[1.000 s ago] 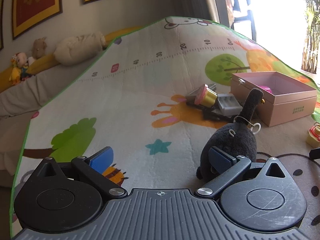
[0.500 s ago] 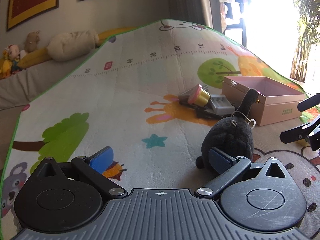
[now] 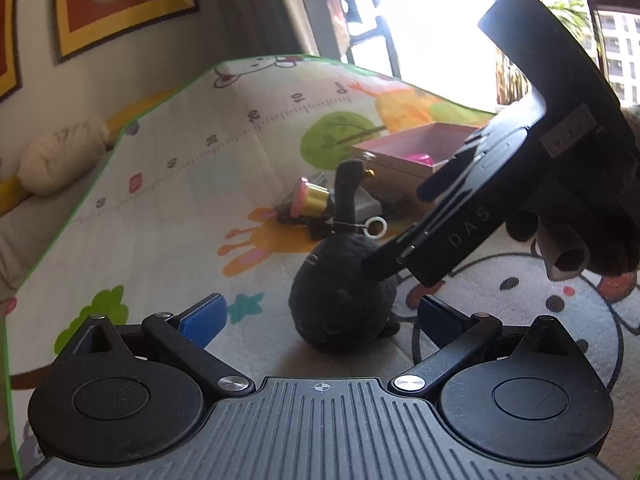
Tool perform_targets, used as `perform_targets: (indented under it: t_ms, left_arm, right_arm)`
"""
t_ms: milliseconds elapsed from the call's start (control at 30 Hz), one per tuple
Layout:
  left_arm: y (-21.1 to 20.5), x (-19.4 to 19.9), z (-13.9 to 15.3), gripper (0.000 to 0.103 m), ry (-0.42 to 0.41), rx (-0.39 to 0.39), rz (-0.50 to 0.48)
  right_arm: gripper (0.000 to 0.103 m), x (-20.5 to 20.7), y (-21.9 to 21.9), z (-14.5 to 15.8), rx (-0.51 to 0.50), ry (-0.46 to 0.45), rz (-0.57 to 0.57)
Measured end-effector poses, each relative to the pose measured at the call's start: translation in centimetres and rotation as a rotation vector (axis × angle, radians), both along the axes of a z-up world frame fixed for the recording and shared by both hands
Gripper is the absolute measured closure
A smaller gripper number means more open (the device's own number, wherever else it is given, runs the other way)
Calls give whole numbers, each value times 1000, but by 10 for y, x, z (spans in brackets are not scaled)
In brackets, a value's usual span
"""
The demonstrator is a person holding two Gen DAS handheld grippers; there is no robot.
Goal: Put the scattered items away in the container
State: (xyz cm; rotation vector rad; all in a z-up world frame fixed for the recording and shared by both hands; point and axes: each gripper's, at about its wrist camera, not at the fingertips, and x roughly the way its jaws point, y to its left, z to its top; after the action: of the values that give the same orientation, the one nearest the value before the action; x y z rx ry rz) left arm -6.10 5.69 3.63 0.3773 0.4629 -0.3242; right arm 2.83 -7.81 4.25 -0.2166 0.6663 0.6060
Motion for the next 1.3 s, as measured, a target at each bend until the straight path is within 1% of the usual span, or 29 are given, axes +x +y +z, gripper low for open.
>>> perform_targets:
  t_ms: [67, 167, 233, 300, 400, 500, 533, 600, 700, 733, 767, 800, 833, 900, 933, 967, 1000, 1033, 1100, 1233, 1300]
  left_arm:
    - [-9, 10, -5, 0, 21, 25, -1]
    - [-18, 27, -12, 0, 40, 32, 10]
    - [-22, 40, -16, 0, 51, 31, 26]
    - [-25, 48, -20, 0, 57, 15, 32]
    - [-26, 54, -22, 0, 70, -48, 35]
    - [-28, 56, -20, 0, 66, -103, 41]
    - [-30, 56, -20, 0, 64, -101, 39]
    - [-35, 57, -20, 0, 63, -73, 31]
    - [-38, 60, -22, 1, 69, -41, 46]
    - [-38, 60, -22, 2, 79, -42, 51]
    - [-37, 61, -21, 12, 87, -45, 55]
    - [-37, 62, -21, 25, 96, -44, 67]
    - [-36, 63, -21, 23, 102, -44, 74]
    - [-34, 64, -19, 23, 115, -54, 80]
    - [-34, 63, -19, 24, 120, -53, 82]
    - [-35, 63, -18, 24, 121, -51, 82]
    - [-36, 61, -16, 25, 122, -47, 80]
    - [-37, 59, -15, 25, 123, -46, 73]
    - [-43, 50, -9, 26, 125, -51, 39]
    - [-59, 28, 6, 26, 90, -52, -25]
    - [-68, 18, 15, 26, 78, -64, -62]
  right_arm:
    - [0, 1, -3, 1, 8, -5, 11]
    - [0, -3, -23, 7, 36, -25, -10]
    - [0, -7, -48, 13, 67, -34, -59]
    - [0, -17, -72, 14, 65, -62, -117]
    - [0, -36, -109, 3, -6, -112, -205]
    - [0, -47, -135, -16, -59, -89, -262]
    - [0, -48, -141, -22, -64, -71, -269]
    - [0, -48, -148, -29, -67, -48, -271]
    - [0, -42, -152, -35, -58, -49, -295]
    - [0, -38, -153, -37, -48, -46, -302]
    - [0, -34, -153, -38, -40, -38, -306]
    - [3, -30, -153, -40, -36, -23, -312]
    - [7, -25, -152, -43, -38, 10, -320]
    - [17, -23, -151, -46, -46, 41, -332]
    - [26, -26, -151, -45, -40, 44, -329]
    - [33, -29, -152, -44, -33, 51, -324]
    - [43, -31, -153, -42, -21, 64, -314]
    - [43, -36, -154, -38, -12, 68, -317]
    - [44, -46, -156, -32, -18, 43, -316]
    - [44, -69, -164, -14, -10, -3, -313]
    - [44, -80, -168, -4, -9, -28, -311]
